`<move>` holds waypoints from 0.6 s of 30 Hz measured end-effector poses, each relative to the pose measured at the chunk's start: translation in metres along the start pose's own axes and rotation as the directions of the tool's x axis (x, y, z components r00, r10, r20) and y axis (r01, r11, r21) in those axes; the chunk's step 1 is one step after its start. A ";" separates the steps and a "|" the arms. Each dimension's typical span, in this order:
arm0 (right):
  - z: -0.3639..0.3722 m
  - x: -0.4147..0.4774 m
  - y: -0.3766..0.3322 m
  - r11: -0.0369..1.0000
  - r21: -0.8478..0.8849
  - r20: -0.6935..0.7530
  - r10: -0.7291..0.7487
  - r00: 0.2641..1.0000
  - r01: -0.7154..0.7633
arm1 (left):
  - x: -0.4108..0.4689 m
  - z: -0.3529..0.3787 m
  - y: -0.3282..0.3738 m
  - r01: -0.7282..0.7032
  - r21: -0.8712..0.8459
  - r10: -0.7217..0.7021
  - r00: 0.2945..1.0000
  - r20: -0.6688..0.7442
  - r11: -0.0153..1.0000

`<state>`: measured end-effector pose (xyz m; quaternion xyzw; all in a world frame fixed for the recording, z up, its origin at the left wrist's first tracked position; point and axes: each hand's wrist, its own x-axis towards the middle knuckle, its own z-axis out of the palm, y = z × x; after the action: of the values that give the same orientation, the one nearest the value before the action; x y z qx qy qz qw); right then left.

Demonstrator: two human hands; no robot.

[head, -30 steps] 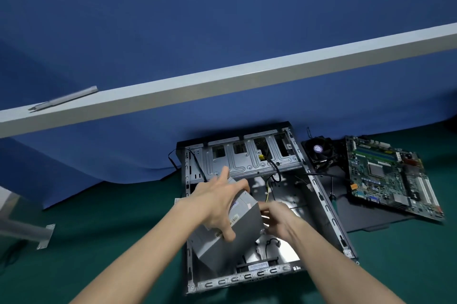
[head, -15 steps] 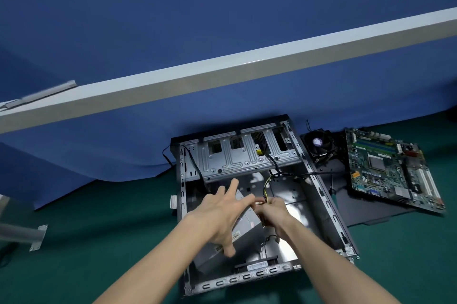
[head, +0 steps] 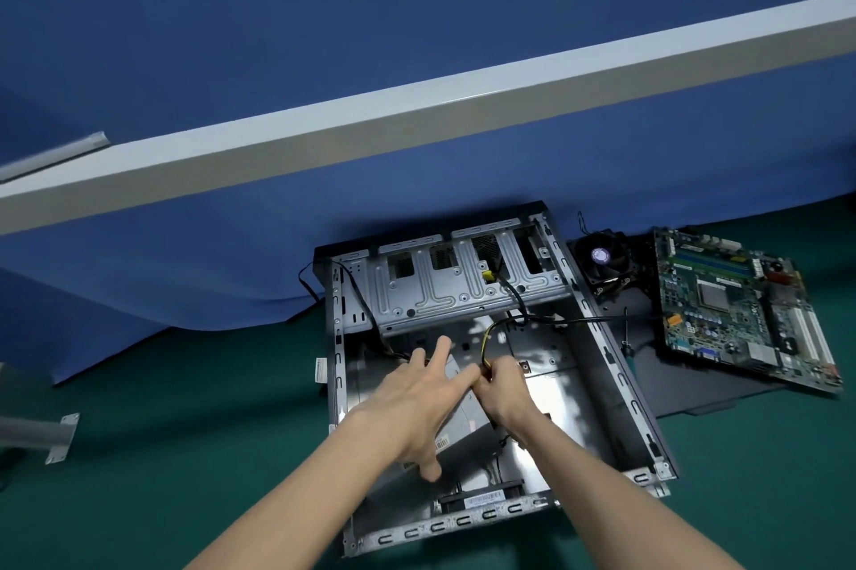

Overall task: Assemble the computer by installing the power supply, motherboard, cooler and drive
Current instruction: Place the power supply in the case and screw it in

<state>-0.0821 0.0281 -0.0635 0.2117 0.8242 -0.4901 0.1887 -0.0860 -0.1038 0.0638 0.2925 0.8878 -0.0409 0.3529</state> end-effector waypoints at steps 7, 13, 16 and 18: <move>0.005 -0.001 0.001 0.974 -0.222 -0.032 0.042 0.999 -0.048 | -0.005 0.011 0.000 -0.046 -0.013 0.045 0.999 -0.030 0.999; -0.009 0.014 -0.019 0.993 -0.110 0.171 0.070 0.983 -0.051 | -0.009 0.012 0.002 -0.056 -0.034 0.056 0.998 -0.022 0.998; -0.014 0.021 -0.040 0.996 -0.020 0.328 0.092 0.940 -0.090 | -0.010 0.012 0.002 -0.072 -0.030 0.072 0.997 -0.022 0.997; -0.009 0.026 -0.044 0.994 -0.067 0.384 0.105 0.917 -0.086 | -0.010 0.014 0.001 -0.079 -0.022 0.079 0.997 -0.026 0.997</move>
<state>-0.1281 0.0216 -0.0408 0.1461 0.7710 -0.4923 0.3766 -0.0715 -0.1111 0.0600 0.3237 0.8803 -0.0128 0.3465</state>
